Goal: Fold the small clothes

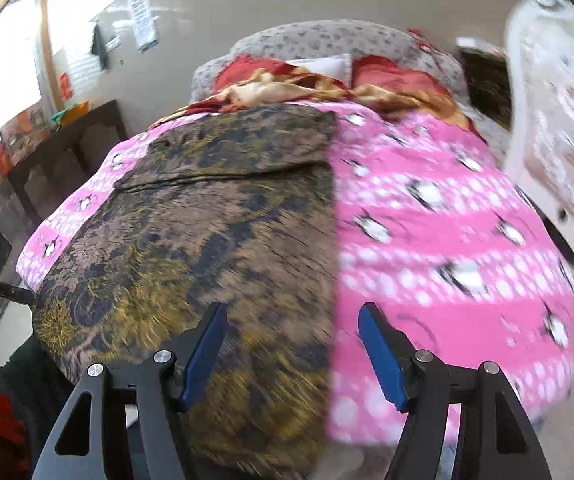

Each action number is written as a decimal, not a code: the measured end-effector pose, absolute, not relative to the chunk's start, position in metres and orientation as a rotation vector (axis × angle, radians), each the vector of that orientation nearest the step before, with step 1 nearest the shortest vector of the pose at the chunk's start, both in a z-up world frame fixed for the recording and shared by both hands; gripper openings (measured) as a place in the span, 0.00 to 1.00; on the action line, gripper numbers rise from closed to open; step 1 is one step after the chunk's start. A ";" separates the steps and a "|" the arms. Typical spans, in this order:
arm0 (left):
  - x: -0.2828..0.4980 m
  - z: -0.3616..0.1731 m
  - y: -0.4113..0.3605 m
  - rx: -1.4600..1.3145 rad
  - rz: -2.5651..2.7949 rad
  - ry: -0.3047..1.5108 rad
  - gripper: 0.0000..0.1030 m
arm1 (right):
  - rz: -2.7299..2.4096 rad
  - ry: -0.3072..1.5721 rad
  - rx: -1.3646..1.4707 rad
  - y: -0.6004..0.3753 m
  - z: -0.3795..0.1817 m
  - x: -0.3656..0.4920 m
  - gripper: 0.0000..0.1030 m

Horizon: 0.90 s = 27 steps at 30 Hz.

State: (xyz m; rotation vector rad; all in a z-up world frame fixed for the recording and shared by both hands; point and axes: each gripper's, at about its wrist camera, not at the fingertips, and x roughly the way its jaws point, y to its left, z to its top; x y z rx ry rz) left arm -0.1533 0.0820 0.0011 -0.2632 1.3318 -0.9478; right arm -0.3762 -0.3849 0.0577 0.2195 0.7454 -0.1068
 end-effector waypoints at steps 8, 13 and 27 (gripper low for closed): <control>-0.189 0.011 0.042 0.134 -0.911 1.139 0.27 | 0.058 0.792 0.398 -0.398 0.021 -0.408 0.64; -0.188 0.007 0.050 0.092 -0.859 1.116 0.11 | 0.131 0.818 0.483 -0.404 -0.004 -0.398 0.64; -0.186 0.007 0.062 -0.086 -0.854 1.133 0.04 | 0.415 0.784 0.763 -0.422 -0.034 -0.401 0.11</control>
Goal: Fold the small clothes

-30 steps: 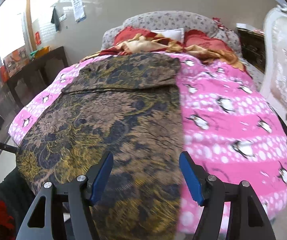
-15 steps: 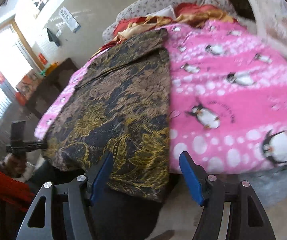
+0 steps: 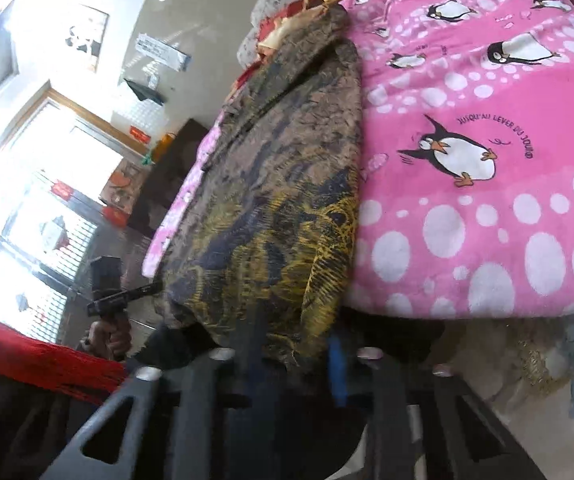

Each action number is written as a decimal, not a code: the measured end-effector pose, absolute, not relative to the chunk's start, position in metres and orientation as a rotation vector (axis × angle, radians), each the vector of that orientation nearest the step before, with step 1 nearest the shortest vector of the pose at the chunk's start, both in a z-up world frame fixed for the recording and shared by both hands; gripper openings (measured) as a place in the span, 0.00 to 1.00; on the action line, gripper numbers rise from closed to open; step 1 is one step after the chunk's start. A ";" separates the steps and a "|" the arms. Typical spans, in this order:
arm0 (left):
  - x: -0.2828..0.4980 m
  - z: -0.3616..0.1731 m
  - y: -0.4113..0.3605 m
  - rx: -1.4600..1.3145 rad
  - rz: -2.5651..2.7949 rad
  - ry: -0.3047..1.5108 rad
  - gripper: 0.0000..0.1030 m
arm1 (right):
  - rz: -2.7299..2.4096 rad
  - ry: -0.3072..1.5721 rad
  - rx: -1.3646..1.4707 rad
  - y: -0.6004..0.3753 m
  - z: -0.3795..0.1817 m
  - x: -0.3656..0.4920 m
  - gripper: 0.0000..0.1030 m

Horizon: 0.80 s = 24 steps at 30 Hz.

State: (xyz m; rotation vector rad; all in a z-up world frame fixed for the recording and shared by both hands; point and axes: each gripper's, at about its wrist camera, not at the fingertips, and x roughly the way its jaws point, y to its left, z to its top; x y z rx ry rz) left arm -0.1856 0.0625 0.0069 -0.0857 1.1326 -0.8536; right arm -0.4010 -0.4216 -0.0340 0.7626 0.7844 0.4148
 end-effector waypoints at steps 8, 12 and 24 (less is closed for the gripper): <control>-0.185 0.034 0.078 -0.187 -0.864 1.035 0.04 | 0.492 0.639 0.787 -0.436 0.003 -0.406 0.06; -0.175 0.016 0.078 -0.207 -0.834 1.084 0.04 | 0.464 0.672 0.790 -0.445 -0.010 -0.399 0.06; -0.187 0.001 0.073 -0.273 -0.940 1.154 0.47 | 0.466 0.733 0.820 -0.433 -0.039 -0.389 0.27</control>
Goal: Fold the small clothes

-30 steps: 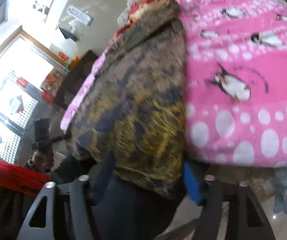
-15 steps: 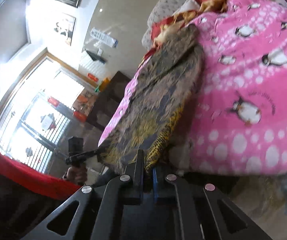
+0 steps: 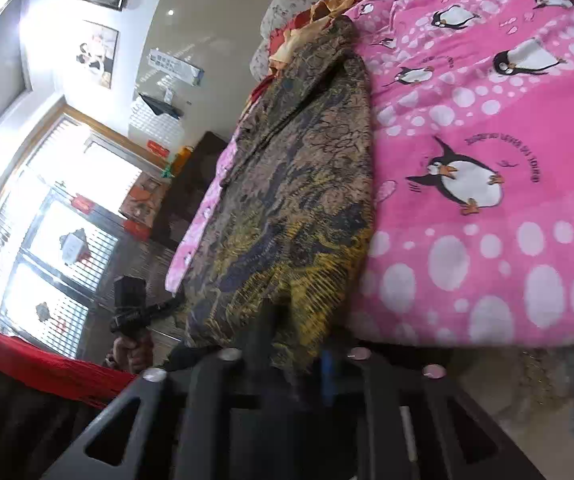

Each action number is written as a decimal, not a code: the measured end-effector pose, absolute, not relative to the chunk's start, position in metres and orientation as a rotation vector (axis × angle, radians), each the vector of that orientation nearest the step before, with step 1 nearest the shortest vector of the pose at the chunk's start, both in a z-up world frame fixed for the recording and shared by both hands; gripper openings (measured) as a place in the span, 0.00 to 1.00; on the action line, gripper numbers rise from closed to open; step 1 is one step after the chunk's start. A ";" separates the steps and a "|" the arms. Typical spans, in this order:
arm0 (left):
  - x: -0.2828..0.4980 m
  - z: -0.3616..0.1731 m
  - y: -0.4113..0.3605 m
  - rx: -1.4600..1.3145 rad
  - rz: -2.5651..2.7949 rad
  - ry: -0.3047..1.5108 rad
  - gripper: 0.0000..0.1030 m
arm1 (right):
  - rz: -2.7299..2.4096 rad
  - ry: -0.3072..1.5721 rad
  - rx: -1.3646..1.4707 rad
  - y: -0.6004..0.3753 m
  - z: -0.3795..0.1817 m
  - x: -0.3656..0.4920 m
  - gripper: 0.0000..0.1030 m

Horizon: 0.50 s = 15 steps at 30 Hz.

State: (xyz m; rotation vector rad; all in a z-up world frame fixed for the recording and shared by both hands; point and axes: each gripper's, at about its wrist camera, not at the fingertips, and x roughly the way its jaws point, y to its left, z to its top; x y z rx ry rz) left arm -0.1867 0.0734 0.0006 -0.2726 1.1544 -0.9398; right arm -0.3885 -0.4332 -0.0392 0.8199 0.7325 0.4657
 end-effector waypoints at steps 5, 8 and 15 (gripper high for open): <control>-0.183 -0.002 0.072 -0.251 -0.909 1.174 0.05 | 0.477 0.731 0.826 -0.430 -0.040 -0.381 0.22; -0.182 -0.006 0.083 -0.268 -0.876 1.180 0.04 | 0.466 0.729 0.808 -0.427 -0.032 -0.385 0.08; -0.199 0.029 0.096 -0.351 -0.931 1.063 0.03 | 0.488 0.651 0.723 -0.421 0.019 -0.412 0.05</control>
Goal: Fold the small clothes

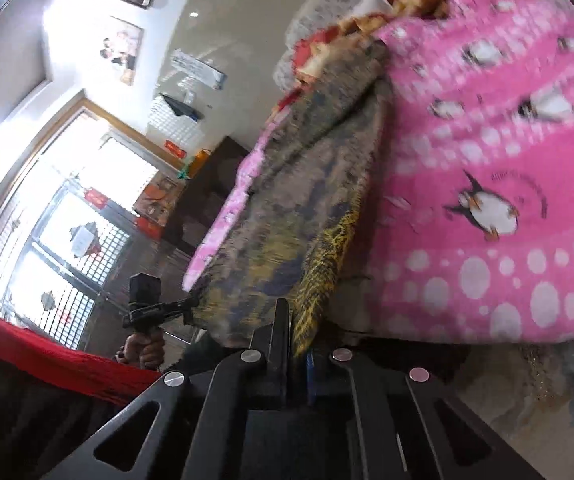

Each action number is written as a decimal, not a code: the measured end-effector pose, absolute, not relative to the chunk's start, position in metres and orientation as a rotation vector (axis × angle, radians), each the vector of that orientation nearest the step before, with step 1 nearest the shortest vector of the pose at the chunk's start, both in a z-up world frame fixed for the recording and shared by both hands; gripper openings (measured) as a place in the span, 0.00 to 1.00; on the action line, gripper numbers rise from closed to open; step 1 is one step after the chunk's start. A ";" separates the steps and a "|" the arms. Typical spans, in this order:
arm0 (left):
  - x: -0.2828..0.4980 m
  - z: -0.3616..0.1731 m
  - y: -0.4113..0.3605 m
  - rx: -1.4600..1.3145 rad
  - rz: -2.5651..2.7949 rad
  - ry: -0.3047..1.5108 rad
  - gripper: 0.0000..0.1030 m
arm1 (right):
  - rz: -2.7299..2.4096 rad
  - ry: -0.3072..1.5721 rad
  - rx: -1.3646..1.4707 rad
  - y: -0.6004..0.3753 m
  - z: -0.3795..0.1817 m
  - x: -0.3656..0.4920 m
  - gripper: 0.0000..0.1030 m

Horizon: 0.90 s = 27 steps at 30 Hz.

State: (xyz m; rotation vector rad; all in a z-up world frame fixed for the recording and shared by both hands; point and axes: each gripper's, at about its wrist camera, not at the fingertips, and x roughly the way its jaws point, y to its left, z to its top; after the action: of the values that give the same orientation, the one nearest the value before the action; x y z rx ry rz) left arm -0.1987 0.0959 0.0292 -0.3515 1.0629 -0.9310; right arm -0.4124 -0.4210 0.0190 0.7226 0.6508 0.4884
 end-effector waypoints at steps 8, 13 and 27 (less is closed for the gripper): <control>-0.223 0.090 0.146 -0.472 -0.970 0.881 0.00 | 0.585 0.539 0.576 -0.399 0.095 -0.435 0.05; -0.227 0.086 0.169 -0.495 -0.871 0.869 0.00 | 0.593 0.525 0.500 -0.389 0.111 -0.443 0.05; -0.215 0.022 0.082 -0.035 -0.749 1.034 0.32 | 0.508 0.665 0.608 -0.393 0.040 -0.436 0.05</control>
State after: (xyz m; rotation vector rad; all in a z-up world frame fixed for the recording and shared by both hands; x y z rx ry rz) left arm -0.2148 0.0818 0.0223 -0.0355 1.0342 -0.7492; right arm -0.4362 -0.3934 0.0403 0.6077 0.6654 0.5080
